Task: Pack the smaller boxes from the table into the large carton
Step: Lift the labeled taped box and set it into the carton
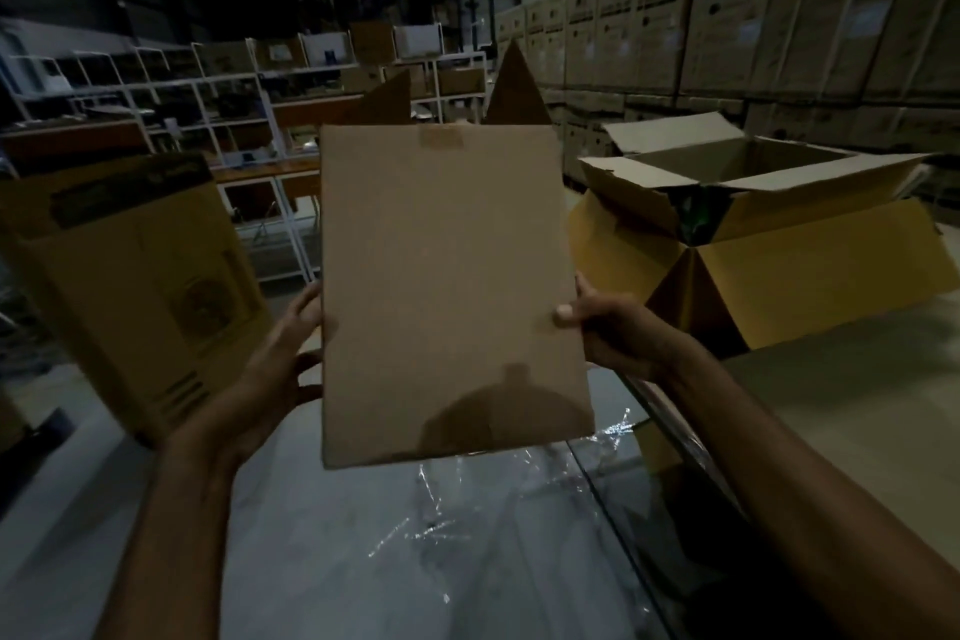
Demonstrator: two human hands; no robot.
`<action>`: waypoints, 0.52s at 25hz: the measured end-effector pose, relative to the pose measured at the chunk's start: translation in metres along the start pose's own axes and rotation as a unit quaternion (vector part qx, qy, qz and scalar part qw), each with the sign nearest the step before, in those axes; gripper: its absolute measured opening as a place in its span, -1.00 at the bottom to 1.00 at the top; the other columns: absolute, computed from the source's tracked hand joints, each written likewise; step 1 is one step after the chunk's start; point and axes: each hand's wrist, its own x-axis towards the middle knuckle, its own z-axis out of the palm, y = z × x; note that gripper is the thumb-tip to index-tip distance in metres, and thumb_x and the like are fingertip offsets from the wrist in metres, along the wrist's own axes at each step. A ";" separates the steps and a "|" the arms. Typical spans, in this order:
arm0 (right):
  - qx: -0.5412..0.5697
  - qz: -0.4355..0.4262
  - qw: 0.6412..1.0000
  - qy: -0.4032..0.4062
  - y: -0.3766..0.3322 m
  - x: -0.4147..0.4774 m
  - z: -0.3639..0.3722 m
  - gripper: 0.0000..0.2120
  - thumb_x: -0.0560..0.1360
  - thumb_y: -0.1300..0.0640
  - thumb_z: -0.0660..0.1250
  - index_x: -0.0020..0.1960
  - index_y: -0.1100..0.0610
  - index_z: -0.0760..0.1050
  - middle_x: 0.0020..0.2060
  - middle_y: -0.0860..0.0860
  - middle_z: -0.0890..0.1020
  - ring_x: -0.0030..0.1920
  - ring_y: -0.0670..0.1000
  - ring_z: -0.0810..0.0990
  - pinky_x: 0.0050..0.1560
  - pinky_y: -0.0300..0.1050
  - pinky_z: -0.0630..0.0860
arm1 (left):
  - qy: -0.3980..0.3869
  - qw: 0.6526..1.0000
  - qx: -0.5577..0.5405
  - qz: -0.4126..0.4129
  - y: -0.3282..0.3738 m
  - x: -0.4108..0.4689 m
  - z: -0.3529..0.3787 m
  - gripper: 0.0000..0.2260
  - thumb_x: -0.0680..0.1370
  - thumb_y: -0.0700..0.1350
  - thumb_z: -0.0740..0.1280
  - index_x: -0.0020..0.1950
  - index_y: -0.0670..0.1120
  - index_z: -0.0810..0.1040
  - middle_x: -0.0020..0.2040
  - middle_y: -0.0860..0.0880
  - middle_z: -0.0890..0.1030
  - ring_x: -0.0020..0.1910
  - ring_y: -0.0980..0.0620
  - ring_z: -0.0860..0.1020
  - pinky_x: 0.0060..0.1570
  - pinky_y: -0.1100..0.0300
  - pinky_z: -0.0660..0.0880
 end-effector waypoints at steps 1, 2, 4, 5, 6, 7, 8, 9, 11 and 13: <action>-0.066 -0.008 0.998 0.023 0.003 0.017 0.005 -0.11 0.38 0.16 0.54 0.56 -0.07 0.15 0.38 0.15 0.49 0.28 0.18 0.60 0.23 0.24 0.59 | -0.006 0.999 0.044 0.018 -0.001 0.017 -0.003 -0.18 0.38 0.27 0.55 0.56 0.17 0.29 0.46 -0.18 0.45 0.22 -0.41 0.52 -0.04 -0.37 0.58; -0.149 -0.005 0.988 0.044 0.004 0.031 0.011 -0.09 0.37 0.07 0.60 0.55 -0.11 0.15 0.38 0.08 0.50 0.31 0.12 0.58 0.30 0.24 0.55 | -0.003 0.995 0.090 0.043 -0.003 0.030 -0.004 -0.28 0.44 0.21 0.53 0.54 0.23 0.29 0.42 -0.07 0.49 0.22 -0.27 0.57 -0.03 -0.27 0.61; -0.246 0.004 0.966 0.079 0.012 0.052 0.015 -0.01 0.34 0.06 0.65 0.55 -0.19 0.10 0.38 -0.08 0.46 0.32 -0.05 0.54 0.32 0.08 0.55 | 0.039 0.990 0.112 0.073 -0.014 0.049 -0.012 -0.32 0.47 0.12 0.51 0.49 0.34 0.24 0.30 0.21 0.50 0.17 0.10 0.57 -0.04 0.10 0.63; -0.265 -0.014 0.961 0.081 0.017 0.059 0.013 0.02 0.35 0.12 0.65 0.56 -0.22 0.08 0.38 -0.14 0.42 0.33 -0.12 0.50 0.28 -0.04 0.57 | 0.056 0.992 0.092 0.071 -0.019 0.058 -0.020 -0.31 0.46 0.19 0.47 0.49 0.30 0.20 0.27 0.21 0.49 0.17 0.11 0.57 -0.09 0.19 0.62; -0.274 -0.038 0.958 0.074 0.020 0.064 0.012 0.03 0.36 0.20 0.64 0.56 -0.24 0.07 0.39 -0.18 0.40 0.35 -0.17 0.47 0.22 -0.16 0.58 | 0.066 0.994 0.063 0.063 -0.022 0.067 -0.027 -0.28 0.43 0.33 0.42 0.49 0.24 0.19 0.29 0.15 0.51 0.19 0.04 0.58 -0.11 0.18 0.62; -0.276 -0.055 0.957 0.075 0.018 0.071 0.010 0.03 0.36 0.26 0.63 0.53 -0.29 0.08 0.38 -0.22 0.38 0.36 -0.20 0.45 0.16 -0.25 0.58 | 0.082 0.995 0.031 0.053 -0.020 0.080 -0.034 -0.16 0.36 0.48 0.37 0.52 0.19 0.17 0.33 0.07 0.51 0.23 -0.06 0.59 -0.07 0.09 0.64; -0.281 -0.068 0.954 0.083 0.012 0.083 0.006 0.06 0.35 0.28 0.63 0.51 -0.35 0.06 0.37 -0.27 0.35 0.34 -0.18 0.44 0.11 -0.26 0.59 | 0.090 0.995 0.018 0.049 -0.016 0.096 -0.041 -0.07 0.29 0.57 0.33 0.55 0.23 0.12 0.40 0.02 0.48 0.26 -0.11 0.58 0.01 -0.03 0.63; -0.306 -0.076 0.944 0.099 0.004 0.099 0.001 0.12 0.33 0.26 0.65 0.50 -0.41 0.01 0.36 -0.28 0.32 0.32 -0.16 0.45 0.10 -0.21 0.60 | 0.089 0.994 0.041 0.058 -0.010 0.112 -0.043 -0.04 0.27 0.57 0.33 0.56 0.31 0.05 0.45 0.03 0.42 0.27 -0.10 0.56 0.07 -0.11 0.60; -0.383 -0.077 0.914 0.111 -0.013 0.132 -0.009 0.30 0.30 0.23 0.66 0.53 -0.46 -0.22 0.44 -0.16 0.24 0.35 -0.05 0.42 0.21 0.02 0.60 | 0.063 0.983 0.143 0.094 -0.001 0.141 -0.039 -0.05 0.36 0.39 0.47 0.56 0.39 -0.09 0.46 0.05 0.35 0.25 0.02 0.50 0.12 -0.09 0.57; -0.427 -0.071 0.895 0.107 -0.017 0.158 -0.026 0.38 0.31 0.25 0.64 0.53 -0.43 -0.38 0.54 0.02 0.12 0.45 0.08 0.32 0.31 0.18 0.52 | 0.070 0.974 0.176 0.121 -0.010 0.170 -0.035 0.02 0.43 0.07 0.57 0.57 0.39 -0.13 0.52 0.04 0.27 0.31 0.07 0.40 0.18 -0.01 0.53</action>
